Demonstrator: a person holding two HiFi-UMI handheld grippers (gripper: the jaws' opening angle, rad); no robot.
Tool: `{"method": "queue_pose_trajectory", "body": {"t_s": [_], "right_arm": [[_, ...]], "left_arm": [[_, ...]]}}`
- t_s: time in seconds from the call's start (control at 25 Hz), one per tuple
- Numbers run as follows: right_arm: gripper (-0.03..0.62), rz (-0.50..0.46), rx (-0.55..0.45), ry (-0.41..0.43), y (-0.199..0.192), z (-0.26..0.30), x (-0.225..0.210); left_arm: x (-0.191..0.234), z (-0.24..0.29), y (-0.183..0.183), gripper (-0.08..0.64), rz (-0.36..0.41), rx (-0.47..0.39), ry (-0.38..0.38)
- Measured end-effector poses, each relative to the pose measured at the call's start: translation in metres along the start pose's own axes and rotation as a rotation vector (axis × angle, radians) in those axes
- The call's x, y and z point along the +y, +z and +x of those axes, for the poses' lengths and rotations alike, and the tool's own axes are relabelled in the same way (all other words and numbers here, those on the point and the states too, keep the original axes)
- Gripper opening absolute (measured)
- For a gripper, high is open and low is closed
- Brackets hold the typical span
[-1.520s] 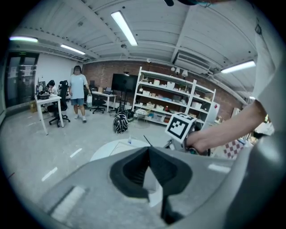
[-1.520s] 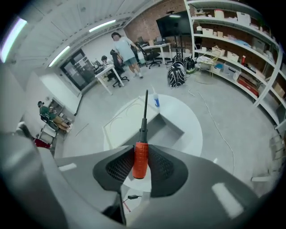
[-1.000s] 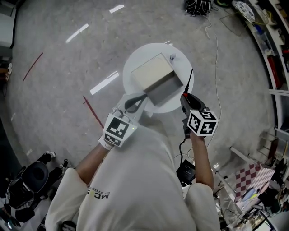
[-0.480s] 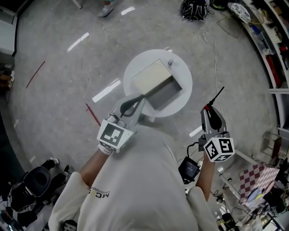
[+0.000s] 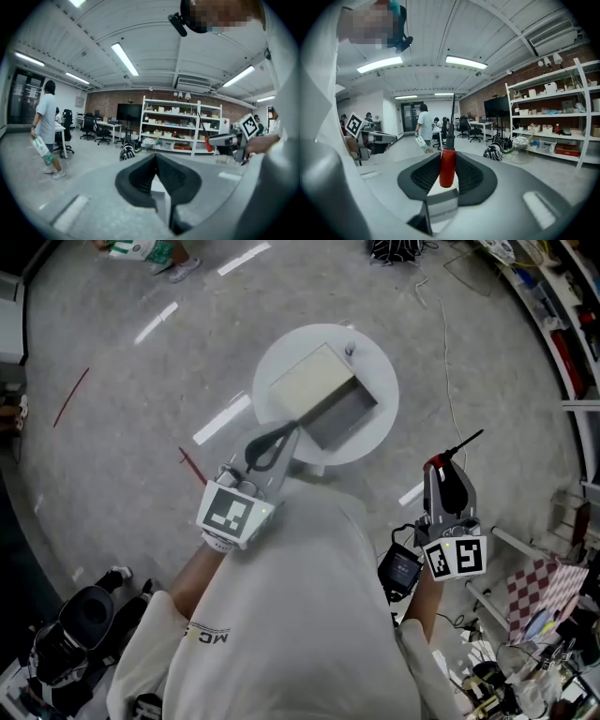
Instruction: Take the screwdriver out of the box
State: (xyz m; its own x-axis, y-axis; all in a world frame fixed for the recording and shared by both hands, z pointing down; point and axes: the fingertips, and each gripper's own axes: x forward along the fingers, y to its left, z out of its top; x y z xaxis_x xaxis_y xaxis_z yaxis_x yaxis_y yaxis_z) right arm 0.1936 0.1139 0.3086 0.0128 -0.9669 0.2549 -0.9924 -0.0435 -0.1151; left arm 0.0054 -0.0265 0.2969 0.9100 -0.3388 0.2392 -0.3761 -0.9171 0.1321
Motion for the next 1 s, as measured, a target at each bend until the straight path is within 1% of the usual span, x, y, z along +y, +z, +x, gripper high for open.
{"method": "queue_pose_trajectory", "body": {"t_s": [0.12,0.24,0.4,0.64,1.0], "right_arm": [[0.098,-0.007,0.002,0.039,-0.003,0.012,0.01],[0.098,-0.039,0.015,0.079,-0.002,0.017,0.01],[0.098,-0.047,0.012,0.102,-0.006,0.016,0.007],[0.098,-0.036,0.019,0.104,-0.01,0.015,0.01],[0.098,-0.021,0.017,0.081,-0.013,0.013,0.004]], "left_arm": [[0.001,0.0,-0.004,0.0,0.012,0.004,-0.008],[-0.009,0.008,-0.004,0.0,0.021,0.003,-0.016],[-0.021,0.018,-0.01,0.0,0.026,0.005,-0.032],[-0.027,0.022,-0.006,0.0,0.02,0.006,-0.043],[-0.032,0.032,-0.01,0.0,0.029,0.02,-0.075]]}}
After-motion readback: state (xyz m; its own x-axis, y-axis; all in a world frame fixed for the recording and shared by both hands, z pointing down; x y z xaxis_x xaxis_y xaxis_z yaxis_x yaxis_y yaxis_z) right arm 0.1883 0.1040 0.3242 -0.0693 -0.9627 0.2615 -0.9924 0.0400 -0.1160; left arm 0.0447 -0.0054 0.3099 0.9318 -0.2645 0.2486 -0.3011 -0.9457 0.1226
